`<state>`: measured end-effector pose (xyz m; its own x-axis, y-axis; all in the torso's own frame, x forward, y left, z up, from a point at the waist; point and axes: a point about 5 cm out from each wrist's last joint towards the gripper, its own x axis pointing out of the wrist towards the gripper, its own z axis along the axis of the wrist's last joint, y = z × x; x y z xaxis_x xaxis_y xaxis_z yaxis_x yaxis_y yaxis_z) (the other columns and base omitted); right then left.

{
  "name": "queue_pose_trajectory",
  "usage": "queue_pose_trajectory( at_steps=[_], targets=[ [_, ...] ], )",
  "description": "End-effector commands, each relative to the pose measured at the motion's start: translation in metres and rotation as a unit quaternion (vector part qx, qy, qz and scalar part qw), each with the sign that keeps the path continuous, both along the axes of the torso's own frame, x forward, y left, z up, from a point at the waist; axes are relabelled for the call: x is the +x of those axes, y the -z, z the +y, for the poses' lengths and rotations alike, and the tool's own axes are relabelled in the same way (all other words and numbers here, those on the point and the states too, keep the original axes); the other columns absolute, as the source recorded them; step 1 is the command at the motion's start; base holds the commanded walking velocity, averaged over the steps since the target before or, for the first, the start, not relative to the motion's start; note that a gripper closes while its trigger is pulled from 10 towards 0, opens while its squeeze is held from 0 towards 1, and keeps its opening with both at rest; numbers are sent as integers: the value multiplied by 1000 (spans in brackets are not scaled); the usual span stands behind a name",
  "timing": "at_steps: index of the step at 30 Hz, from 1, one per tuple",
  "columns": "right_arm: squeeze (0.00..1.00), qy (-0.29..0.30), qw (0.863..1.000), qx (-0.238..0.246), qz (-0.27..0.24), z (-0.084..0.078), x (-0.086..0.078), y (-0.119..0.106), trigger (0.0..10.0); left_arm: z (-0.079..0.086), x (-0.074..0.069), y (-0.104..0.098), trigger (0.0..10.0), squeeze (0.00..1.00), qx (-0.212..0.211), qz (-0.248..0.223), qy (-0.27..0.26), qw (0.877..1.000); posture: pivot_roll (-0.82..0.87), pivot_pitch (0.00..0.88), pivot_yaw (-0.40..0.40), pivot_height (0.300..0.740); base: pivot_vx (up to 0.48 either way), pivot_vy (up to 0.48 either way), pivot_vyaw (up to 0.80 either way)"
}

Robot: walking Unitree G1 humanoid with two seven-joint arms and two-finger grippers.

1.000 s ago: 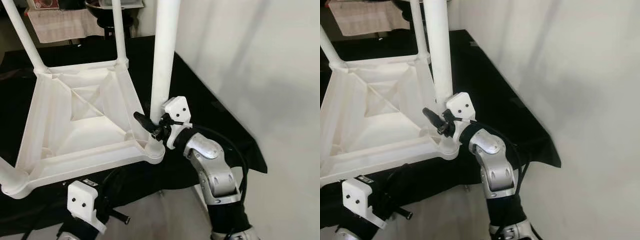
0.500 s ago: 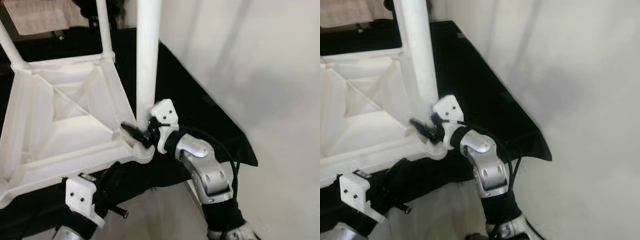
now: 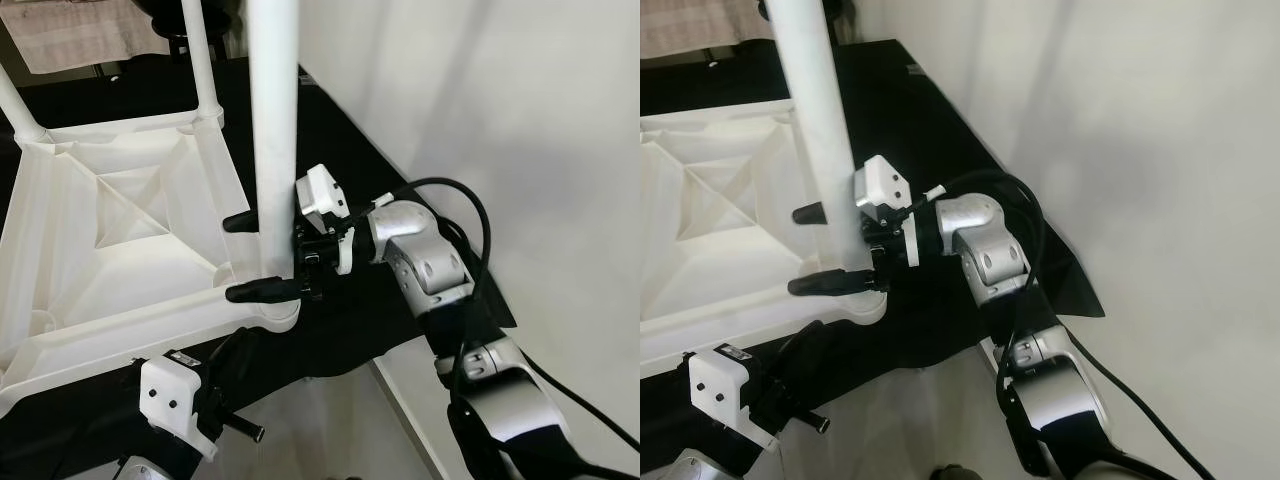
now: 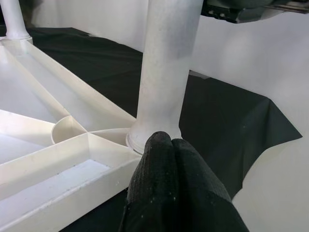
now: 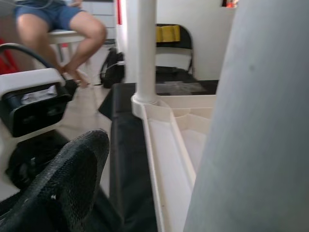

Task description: Building children table

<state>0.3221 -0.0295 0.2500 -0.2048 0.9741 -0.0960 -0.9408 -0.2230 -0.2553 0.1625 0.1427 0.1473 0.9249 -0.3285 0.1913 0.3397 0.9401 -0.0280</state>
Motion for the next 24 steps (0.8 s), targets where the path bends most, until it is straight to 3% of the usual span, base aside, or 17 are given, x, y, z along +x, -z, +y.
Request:
queue_pose_trajectory(
  at_steps=[1,6,7,14,17,23,24],
  targets=[
    [0,-40,999,-17,9,6,0,2,10000,-2,-3,2,10000,0,-1,6,0,1000,-57,158,-103,740,0,0,0],
    [0,-48,998,-28,18,7,9,3,10000,-2,-3,1,10000,0,-1,6,-1,1000,-49,164,-101,740,0,0,0],
    [0,-59,997,-47,32,5,13,7,0,-2,-4,0,10000,0,0,6,-2,1000,-26,170,-92,740,0,0,0],
    [0,-60,996,-51,37,1,16,9,0,-1,-5,0,10000,0,2,7,-2,1000,-31,171,-85,740,0,0,0],
    [0,-42,998,-40,40,-11,19,11,0,-1,-6,0,10000,0,2,9,0,1000,-36,172,-79,740,0,0,0],
    [0,36,999,-23,19,-32,23,20,0,0,-6,0,10000,0,2,10,2,1000,-46,175,-73,740,0,0,0],
    [0,90,995,-27,19,-41,25,29,0,0,-6,1,10000,0,2,11,2,1000,-54,177,-83,740,0,0,0]
  ],
)
